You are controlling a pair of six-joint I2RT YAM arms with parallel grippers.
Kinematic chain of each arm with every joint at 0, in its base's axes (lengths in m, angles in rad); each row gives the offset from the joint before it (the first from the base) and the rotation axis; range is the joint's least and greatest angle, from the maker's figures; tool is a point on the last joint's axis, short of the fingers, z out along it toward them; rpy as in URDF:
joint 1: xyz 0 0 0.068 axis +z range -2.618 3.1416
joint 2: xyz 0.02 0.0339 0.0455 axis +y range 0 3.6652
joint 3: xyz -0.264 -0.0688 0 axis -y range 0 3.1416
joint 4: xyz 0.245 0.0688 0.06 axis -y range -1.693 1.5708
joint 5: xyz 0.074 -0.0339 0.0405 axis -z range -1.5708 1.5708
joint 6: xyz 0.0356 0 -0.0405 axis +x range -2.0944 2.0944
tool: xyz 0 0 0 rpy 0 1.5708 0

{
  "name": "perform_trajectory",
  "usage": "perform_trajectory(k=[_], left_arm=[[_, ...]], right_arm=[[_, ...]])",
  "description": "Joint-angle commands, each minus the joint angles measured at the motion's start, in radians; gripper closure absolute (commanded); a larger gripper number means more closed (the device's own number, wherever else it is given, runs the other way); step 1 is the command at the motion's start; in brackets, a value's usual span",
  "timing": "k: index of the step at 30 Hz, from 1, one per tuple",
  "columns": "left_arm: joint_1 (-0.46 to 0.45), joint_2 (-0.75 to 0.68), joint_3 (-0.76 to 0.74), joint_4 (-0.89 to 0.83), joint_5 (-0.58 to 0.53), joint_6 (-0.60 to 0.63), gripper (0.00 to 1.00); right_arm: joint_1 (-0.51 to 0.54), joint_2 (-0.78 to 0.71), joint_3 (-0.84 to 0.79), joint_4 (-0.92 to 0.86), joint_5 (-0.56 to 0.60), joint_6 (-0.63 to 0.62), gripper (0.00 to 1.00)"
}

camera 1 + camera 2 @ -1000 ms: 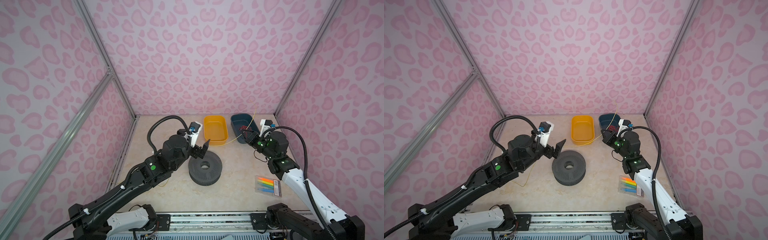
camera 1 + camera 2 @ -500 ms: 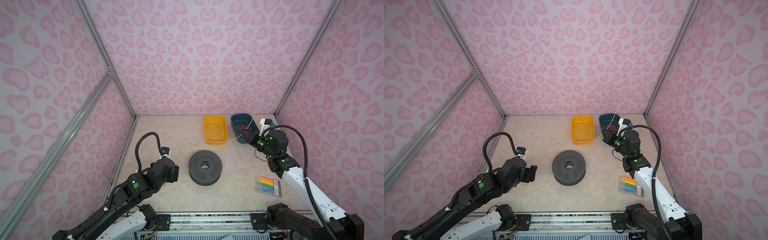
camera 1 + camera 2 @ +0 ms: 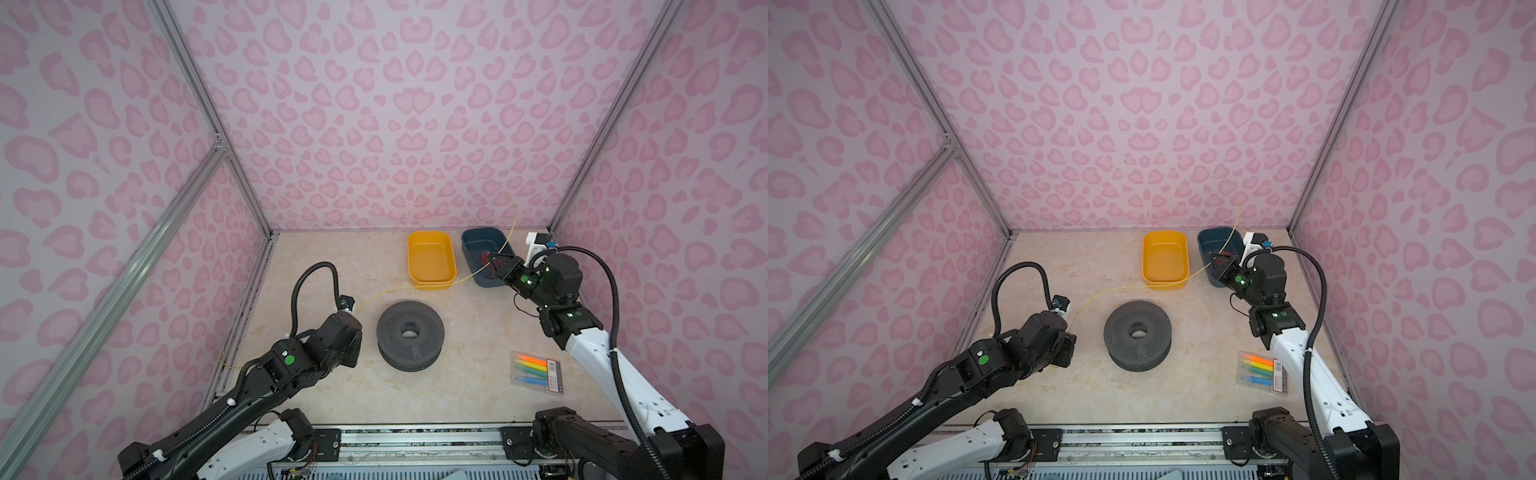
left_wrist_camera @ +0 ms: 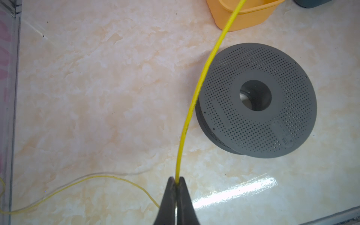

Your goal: Wrap the cables

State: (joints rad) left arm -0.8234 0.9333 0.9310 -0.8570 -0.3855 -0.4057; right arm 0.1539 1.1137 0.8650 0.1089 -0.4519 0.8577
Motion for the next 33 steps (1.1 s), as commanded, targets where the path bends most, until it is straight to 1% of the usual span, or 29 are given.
perform_trajectory(k=[1, 5, 10, 13, 14, 15, 18, 20, 23, 25, 26, 29, 33], left_arm=[[0.001, 0.086, 0.084, 0.06, -0.036, 0.106, 0.96], [0.0, 0.17, 0.138, 0.104, 0.001, 0.169, 0.96], [0.002, 0.192, 0.155, 0.176, 0.064, 0.201, 0.96], [0.001, 0.224, 0.197, 0.207, 0.098, 0.215, 0.96], [0.002, 0.246, 0.221, 0.217, 0.117, 0.22, 0.96], [0.0, 0.271, 0.249, 0.223, 0.143, 0.226, 0.96], [-0.001, 0.357, 0.326, 0.247, 0.236, 0.221, 0.96], [-0.002, 0.405, 0.359, 0.281, 0.291, 0.21, 0.96], [-0.002, 0.474, 0.406, 0.331, 0.324, 0.179, 0.96], [-0.001, 0.521, 0.458, 0.344, 0.322, 0.16, 0.96], [-0.002, 0.549, 0.484, 0.344, 0.314, 0.151, 0.96], [-0.001, 0.622, 0.557, 0.35, 0.302, 0.134, 0.96], [0.004, 0.716, 0.657, 0.353, 0.301, 0.12, 0.96]], right_arm=[[-0.016, 0.021, 0.014, 0.034, -0.03, 0.021, 1.0], [-0.044, 0.017, 0.026, 0.031, -0.03, 0.029, 1.0], [-0.093, 0.012, 0.046, -0.007, -0.045, 0.01, 1.0], [-0.142, 0.031, 0.062, -0.04, -0.062, -0.006, 1.0], [-0.163, 0.041, 0.069, -0.06, -0.072, -0.006, 0.96], [-0.19, 0.051, 0.074, -0.084, -0.085, -0.003, 0.87], [-0.259, 0.055, 0.053, -0.113, -0.122, 0.015, 0.54], [-0.301, 0.041, 0.026, -0.125, -0.121, 0.031, 0.45], [-0.349, 0.013, -0.013, -0.146, -0.115, 0.036, 0.35], [-0.365, -0.002, -0.029, -0.164, -0.113, 0.027, 0.26], [-0.37, -0.006, -0.031, -0.177, -0.113, 0.015, 0.24], [-0.382, 0.003, -0.027, -0.221, -0.136, -0.01, 0.21], [-0.384, -0.003, -0.031, -0.223, -0.189, -0.033, 0.2]])
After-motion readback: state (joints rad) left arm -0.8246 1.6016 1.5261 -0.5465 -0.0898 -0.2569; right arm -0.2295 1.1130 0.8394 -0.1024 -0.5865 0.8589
